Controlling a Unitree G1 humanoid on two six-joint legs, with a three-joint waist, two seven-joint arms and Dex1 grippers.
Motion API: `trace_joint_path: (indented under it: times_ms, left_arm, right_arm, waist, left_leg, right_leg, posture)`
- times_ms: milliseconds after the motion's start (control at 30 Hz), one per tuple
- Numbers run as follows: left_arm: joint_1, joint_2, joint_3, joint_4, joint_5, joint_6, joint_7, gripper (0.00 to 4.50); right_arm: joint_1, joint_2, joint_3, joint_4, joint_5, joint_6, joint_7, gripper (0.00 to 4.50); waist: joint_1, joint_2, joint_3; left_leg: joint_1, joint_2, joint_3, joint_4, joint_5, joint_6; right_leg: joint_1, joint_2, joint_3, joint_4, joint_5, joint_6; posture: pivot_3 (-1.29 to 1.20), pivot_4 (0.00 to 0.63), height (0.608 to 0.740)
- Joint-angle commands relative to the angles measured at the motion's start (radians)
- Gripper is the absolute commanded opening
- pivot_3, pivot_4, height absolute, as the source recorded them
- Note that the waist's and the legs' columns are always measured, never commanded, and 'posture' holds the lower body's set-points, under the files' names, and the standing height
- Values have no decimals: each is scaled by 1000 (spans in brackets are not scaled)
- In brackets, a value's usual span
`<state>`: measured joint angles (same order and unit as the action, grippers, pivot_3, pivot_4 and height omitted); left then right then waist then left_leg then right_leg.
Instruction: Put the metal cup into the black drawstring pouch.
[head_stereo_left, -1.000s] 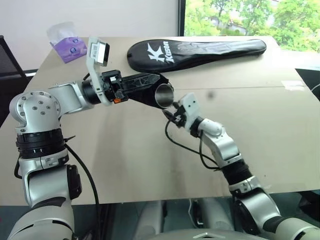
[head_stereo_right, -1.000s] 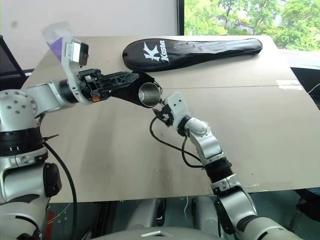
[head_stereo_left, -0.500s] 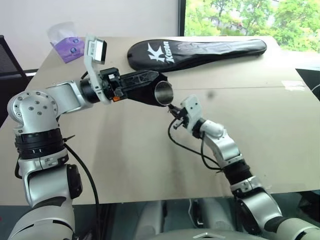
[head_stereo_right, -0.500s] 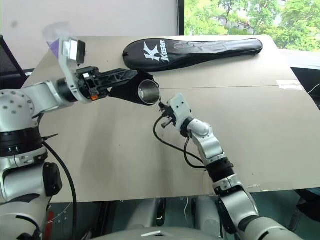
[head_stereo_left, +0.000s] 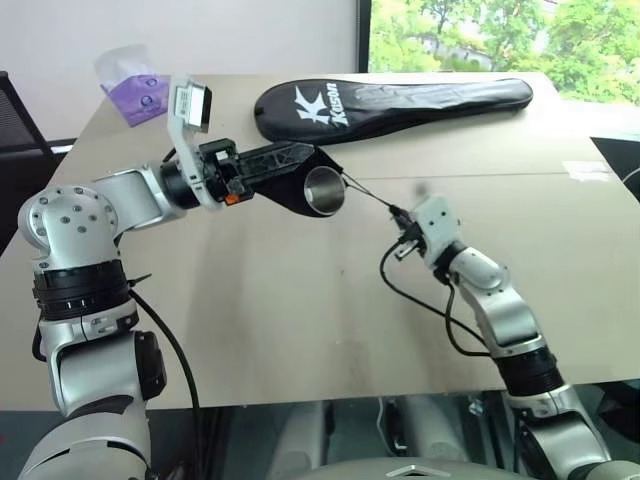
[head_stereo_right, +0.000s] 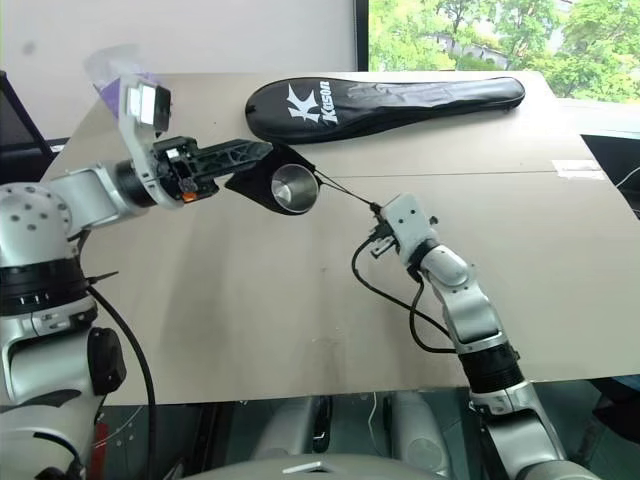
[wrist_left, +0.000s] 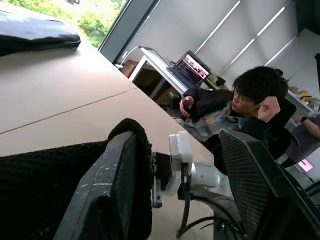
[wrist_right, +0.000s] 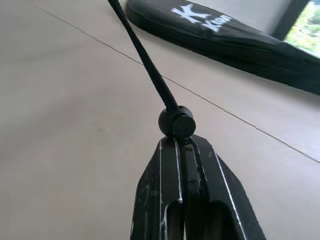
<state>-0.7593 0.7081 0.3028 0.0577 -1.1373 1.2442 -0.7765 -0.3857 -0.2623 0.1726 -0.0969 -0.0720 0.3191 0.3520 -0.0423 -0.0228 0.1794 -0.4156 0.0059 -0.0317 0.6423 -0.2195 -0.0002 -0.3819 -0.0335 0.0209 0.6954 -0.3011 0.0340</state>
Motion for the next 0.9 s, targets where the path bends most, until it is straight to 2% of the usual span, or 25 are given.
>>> trace_joint_path:
  times_ms: [33, 133, 200, 267, 300, 367, 533, 700, 900]
  left_arm:
    - [24, 24, -10, -59, 12, -24, -47, 2658]
    - [87, 42, -52, -121, 53, -63, -104, 2658]
    - [122, 49, -77, -160, 84, -100, -129, 3695]
    - [121, 26, -99, -180, 124, -146, -110, 4038]
    - [110, 9, -118, -190, 148, -173, -102, 4431]
    - [79, -40, -190, -219, 210, -225, -82, 4431]
    - [19, -163, -311, -193, 316, -252, -2, 4431]
    - [-25, -265, -333, -124, 380, -310, 33, 4431]
    - [-67, -323, -328, -63, 408, -343, 23, 4431]
  right_arm:
    - [-15, -41, -36, -107, -60, 8, -44, 69]
    - [-38, -98, -30, -167, -131, 10, -53, 69]
    - [-53, -142, -15, -210, -175, 3, -38, 0]
    - [-68, -192, 5, -244, -220, -18, -4, 0]
    - [-79, -224, 22, -264, -248, -27, 22, 0]
    - [-104, -284, 53, -299, -284, -53, 78, 0]
    - [-149, -345, 89, -342, -302, -115, 178, 0]
    - [-164, -387, 93, -374, -302, -148, 267, 0]
    - [-164, -432, 70, -395, -300, -180, 335, 0]
  waist:
    - [2, 0, 0]
    - [3, 0, 0]
    - [4, 0, 0]
    - [6, 0, 0]
    - [7, 0, 0]
    - [14, 0, 0]
    - [25, 0, 0]
    - [25, 0, 0]
    - [28, 0, 0]
  left_leg:
    - [0, 0, 0, 0, 0, 0]
    - [0, -1, 0, 0, 0, 0]
    - [0, -1, 1, 0, 0, 0]
    - [-1, 0, 0, 0, 0, 0]
    - [-1, 0, 0, 0, 0, 0]
    - [-1, -1, 0, 0, 0, 0]
    - [-1, -1, -1, 2, -2, 4]
    - [-1, -1, -1, 3, -2, 4]
    - [-1, -1, -1, 4, -2, 3]
  right_leg:
    - [0, 0, 0, 0, 0, 0]
    - [0, 0, 1, -1, 0, 0]
    - [0, 0, 2, -1, 0, 0]
    - [0, 0, 2, -1, 0, 0]
    - [0, 0, 2, -1, 0, 0]
    - [0, 0, 2, -1, 0, 0]
    - [2, 2, 1, -1, 0, 0]
    - [2, 2, 1, -1, 0, 0]
    - [2, 2, -2, -1, 0, 0]
  posture:
    - [0, 150, 740]
    - [0, 150, 740]
    - [0, 150, 740]
    - [0, 150, 740]
    - [0, 150, 740]
    - [0, 150, 740]
    - [0, 150, 740]
    - [0, 150, 740]
    - [0, 150, 740]
